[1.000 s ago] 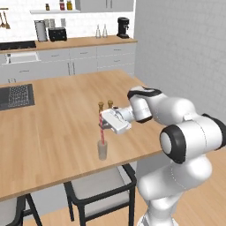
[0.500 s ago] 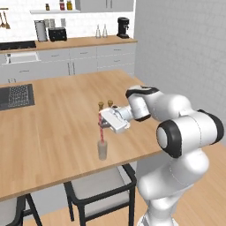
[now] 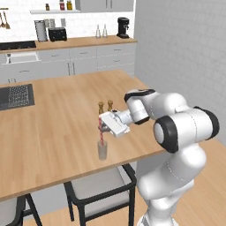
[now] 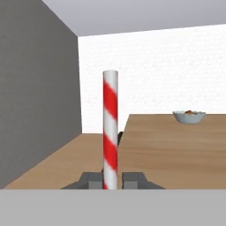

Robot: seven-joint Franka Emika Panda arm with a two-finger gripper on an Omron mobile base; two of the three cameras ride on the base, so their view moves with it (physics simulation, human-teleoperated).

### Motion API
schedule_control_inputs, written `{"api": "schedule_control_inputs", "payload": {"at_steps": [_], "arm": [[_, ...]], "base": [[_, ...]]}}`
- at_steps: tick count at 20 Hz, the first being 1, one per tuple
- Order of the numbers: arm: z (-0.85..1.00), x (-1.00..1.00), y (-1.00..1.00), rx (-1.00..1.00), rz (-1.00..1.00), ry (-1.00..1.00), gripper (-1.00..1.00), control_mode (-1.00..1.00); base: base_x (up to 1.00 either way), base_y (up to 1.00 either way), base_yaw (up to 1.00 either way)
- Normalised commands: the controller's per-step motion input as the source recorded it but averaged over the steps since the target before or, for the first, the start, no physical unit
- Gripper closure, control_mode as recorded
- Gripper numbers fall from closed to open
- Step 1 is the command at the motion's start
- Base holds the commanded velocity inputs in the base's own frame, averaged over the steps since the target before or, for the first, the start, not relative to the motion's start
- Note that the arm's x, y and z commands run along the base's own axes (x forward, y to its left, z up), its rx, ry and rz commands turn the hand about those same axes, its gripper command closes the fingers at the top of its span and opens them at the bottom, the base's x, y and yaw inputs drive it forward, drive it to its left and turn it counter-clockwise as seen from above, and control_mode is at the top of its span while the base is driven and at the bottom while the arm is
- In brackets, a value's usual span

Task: Take a straw from the drawer in front and place it inside the glass cup on the dining counter.

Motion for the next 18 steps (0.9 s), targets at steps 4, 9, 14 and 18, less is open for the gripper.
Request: {"api": "schedule_control_inputs", "payload": {"at_steps": [4,9,14,18], "arm": [[-0.04,0.0,0.0,0.0,0.0,-0.04,1.0,-1.0],[0.0,0.02,0.03,0.0,0.0,-0.05,1.0,-1.0],[-0.15,0.02,0.01,0.0,0.0,-0.02,1.0,-1.0],[-0.33,0.0,0.0,0.0,0.0,0.0,1.0,-1.0]], "base": [[0.0,0.0,0.0],[0.0,0.0,0.0],[0.0,0.0,0.0],[0.0,0.0,0.0]]}}
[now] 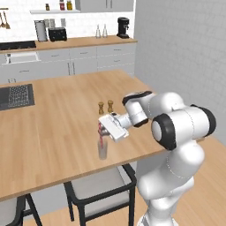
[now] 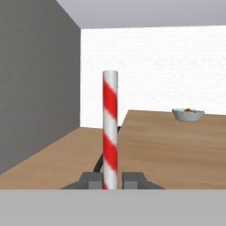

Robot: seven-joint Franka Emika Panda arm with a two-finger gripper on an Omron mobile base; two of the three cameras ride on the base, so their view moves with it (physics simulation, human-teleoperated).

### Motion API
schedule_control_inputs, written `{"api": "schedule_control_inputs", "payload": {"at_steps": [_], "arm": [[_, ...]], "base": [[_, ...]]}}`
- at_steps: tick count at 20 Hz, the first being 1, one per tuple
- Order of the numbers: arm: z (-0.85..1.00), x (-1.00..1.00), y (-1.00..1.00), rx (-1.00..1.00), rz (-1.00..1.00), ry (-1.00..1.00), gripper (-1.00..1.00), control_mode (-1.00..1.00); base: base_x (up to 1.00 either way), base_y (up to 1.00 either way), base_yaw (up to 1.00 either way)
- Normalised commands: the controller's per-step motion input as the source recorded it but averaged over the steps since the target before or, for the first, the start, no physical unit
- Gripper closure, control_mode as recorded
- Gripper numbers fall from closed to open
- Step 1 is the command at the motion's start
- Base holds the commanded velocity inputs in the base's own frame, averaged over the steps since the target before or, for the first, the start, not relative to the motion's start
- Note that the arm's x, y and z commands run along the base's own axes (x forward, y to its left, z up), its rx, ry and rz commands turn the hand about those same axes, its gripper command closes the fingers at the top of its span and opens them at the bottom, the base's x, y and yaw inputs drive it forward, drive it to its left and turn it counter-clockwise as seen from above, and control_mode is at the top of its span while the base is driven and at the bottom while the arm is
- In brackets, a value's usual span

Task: Take a straw from the drawer in front and place it inside the glass cup on the dining counter.

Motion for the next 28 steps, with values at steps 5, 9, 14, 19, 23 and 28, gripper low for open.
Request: {"api": "schedule_control_inputs", "payload": {"at_steps": [5,9,14,19,23,28], "arm": [[-0.3,0.0,0.0,0.0,0.0,-0.01,1.0,-1.0],[-0.22,0.0,0.0,0.0,0.0,-0.04,1.0,-1.0],[-0.03,-0.04,0.01,0.0,0.0,-0.08,-1.0,-1.0],[0.0,-0.16,0.0,0.0,0.0,-0.12,-1.0,-1.0],[0.06,-0.11,0.0,0.0,0.0,-0.12,-1.0,-1.0],[0.35,-0.09,-0.08,-0.01,-0.03,-0.16,-1.0,-1.0]], "base": [[0.0,0.0,0.0],[0.0,0.0,0.0],[0.0,0.0,0.0],[0.0,0.0,0.0],[0.0,0.0,0.0],[0.0,0.0,0.0]]}}
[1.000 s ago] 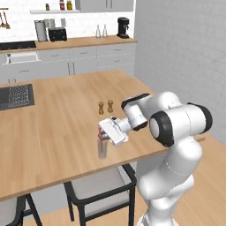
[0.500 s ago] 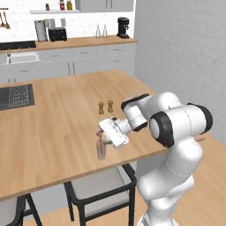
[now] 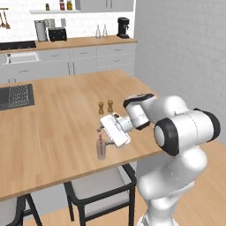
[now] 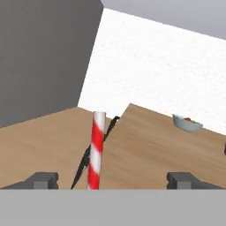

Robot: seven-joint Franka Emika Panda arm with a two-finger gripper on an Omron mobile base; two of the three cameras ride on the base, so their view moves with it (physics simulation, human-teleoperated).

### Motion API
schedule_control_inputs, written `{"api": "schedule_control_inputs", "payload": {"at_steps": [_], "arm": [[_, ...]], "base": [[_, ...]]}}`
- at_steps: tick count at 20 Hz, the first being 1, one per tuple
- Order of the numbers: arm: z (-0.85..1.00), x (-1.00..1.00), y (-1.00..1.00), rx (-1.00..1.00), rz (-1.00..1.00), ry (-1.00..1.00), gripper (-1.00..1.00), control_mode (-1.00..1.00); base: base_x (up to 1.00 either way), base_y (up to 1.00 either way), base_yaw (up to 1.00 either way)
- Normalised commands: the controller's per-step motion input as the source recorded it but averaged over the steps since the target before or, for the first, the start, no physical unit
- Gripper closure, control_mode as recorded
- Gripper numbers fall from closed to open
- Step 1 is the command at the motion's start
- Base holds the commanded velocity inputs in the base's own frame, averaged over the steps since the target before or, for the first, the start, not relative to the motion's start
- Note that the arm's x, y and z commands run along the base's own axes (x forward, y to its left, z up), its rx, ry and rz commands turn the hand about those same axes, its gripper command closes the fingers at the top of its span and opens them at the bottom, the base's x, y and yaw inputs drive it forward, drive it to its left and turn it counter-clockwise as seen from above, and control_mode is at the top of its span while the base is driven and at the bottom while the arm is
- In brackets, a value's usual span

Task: Take a straw from the drawer in front and place it inside the glass cup on the dining counter.

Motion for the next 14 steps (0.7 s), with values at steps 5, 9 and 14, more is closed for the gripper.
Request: {"api": "schedule_control_inputs", "payload": {"at_steps": [5,9,14], "arm": [[0.56,0.0,-0.29,-0.07,-0.07,-0.19,-1.0,-1.0],[0.72,-0.16,-0.23,-0.23,-0.05,-0.28,-1.0,-1.0],[0.73,-0.42,-0.04,-0.39,-0.01,-0.38,-1.0,-1.0]], "base": [[0.0,0.0,0.0],[0.0,0.0,0.0],[0.0,0.0,0.0]]}}
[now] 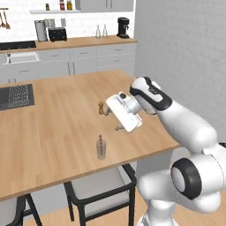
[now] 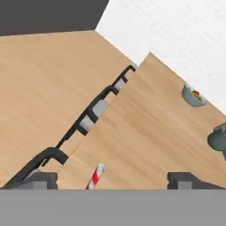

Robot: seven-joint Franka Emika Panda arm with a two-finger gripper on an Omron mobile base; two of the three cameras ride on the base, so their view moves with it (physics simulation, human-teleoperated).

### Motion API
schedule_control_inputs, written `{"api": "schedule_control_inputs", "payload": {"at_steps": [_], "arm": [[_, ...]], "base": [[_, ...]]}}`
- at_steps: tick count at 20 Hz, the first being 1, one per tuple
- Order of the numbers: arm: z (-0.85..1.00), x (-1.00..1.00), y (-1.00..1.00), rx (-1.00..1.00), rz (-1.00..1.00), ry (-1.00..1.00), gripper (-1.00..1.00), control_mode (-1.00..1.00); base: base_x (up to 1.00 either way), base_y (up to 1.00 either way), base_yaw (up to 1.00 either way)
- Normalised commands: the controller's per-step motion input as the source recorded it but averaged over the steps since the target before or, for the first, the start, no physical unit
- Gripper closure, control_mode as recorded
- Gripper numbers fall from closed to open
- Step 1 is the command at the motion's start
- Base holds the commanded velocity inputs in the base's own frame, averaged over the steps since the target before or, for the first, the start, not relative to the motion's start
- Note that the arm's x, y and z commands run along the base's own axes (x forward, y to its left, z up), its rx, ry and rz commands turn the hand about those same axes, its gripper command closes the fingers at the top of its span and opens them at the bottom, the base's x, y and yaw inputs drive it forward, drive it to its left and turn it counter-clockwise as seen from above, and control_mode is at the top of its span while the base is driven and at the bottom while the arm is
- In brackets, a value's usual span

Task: Take a straw from the drawer in front and place it inside the glass cup on the dining counter.

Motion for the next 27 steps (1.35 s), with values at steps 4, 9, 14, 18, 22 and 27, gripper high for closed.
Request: {"api": "schedule_control_inputs", "payload": {"at_steps": [4,9,14,18,22,27], "arm": [[0.63,-0.48,0.0,-0.48,0.0,-0.42,-1.0,-1.0],[0.45,-0.38,0.0,-0.54,0.0,-0.38,-1.0,-1.0],[0.14,-0.47,0.0,-0.52,0.0,-0.3,-1.0,-1.0],[0.0,-0.52,-0.13,-0.38,0.0,-0.19,-1.0,-1.0],[0.0,-0.75,-0.34,-0.22,0.0,-0.13,-1.0,-1.0],[0.0,-0.82,-0.44,-0.13,0.0,-0.12,-1.0,-1.0]], "base": [[0.0,0.0,0.0],[0.0,0.0,0.0],[0.0,0.0,0.0],[0.0,0.0,0.0],[0.0,0.0,0.0],[0.0,0.0,0.0]]}}
